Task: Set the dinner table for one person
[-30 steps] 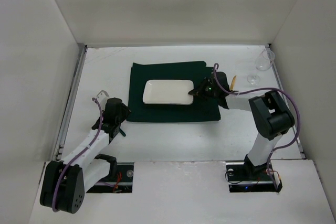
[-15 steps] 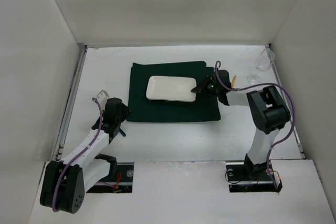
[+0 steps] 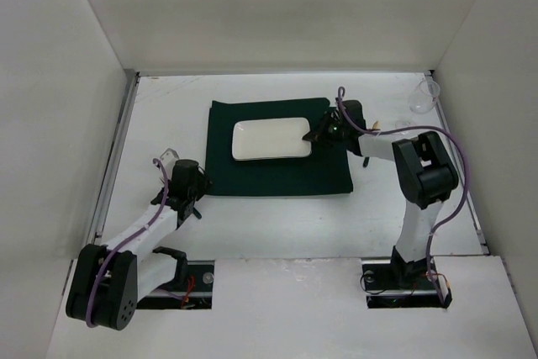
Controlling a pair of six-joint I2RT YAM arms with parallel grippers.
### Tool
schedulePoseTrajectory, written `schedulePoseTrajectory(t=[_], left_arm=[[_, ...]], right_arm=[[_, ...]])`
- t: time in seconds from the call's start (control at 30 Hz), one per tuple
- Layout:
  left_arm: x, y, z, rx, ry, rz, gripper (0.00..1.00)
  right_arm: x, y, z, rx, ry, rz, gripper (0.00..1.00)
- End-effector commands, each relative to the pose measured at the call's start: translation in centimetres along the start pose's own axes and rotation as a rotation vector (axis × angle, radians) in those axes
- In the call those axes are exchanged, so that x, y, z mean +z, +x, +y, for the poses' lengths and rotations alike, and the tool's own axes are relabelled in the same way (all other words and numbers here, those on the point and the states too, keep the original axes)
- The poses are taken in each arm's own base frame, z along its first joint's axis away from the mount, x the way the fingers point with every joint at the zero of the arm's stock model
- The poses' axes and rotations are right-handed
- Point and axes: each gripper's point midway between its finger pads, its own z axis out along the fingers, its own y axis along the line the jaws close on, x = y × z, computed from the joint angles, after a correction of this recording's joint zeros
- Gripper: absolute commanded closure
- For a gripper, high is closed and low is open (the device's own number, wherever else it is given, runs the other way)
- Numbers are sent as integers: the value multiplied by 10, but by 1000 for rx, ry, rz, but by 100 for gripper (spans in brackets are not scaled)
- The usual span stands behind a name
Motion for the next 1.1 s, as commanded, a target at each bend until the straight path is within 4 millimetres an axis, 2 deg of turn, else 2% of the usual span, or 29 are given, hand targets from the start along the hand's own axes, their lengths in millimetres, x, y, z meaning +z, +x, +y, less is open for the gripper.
schedulePoseTrajectory(t=[0.0, 0.07, 0.17, 0.33, 0.57, 0.8, 0.93, 1.07], left_arm=[[-1, 1, -6, 2, 32, 1, 68], [0, 1, -6, 2, 34, 0, 68], [1, 4, -7, 2, 44, 9, 69], [1, 8, -5, 6, 43, 19, 76], [2, 14, 0, 18, 34, 30, 84], [0, 24, 9, 32, 23, 49, 92], [-4, 31, 10, 40, 31, 63, 93], [-8, 37, 15, 46, 22, 73, 93]], right_arm=[[1, -12, 31, -48, -100, -1, 94], [1, -11, 29, -45, -94, -3, 92], [-4, -15, 31, -44, -84, -26, 75], [-11, -18, 26, -40, -51, -52, 56], [-30, -28, 19, -58, 9, -135, 36], [-47, -40, 17, -94, 82, -200, 28], [-52, -44, 15, -120, 118, -228, 29], [-53, -38, 29, -165, 120, -234, 32]])
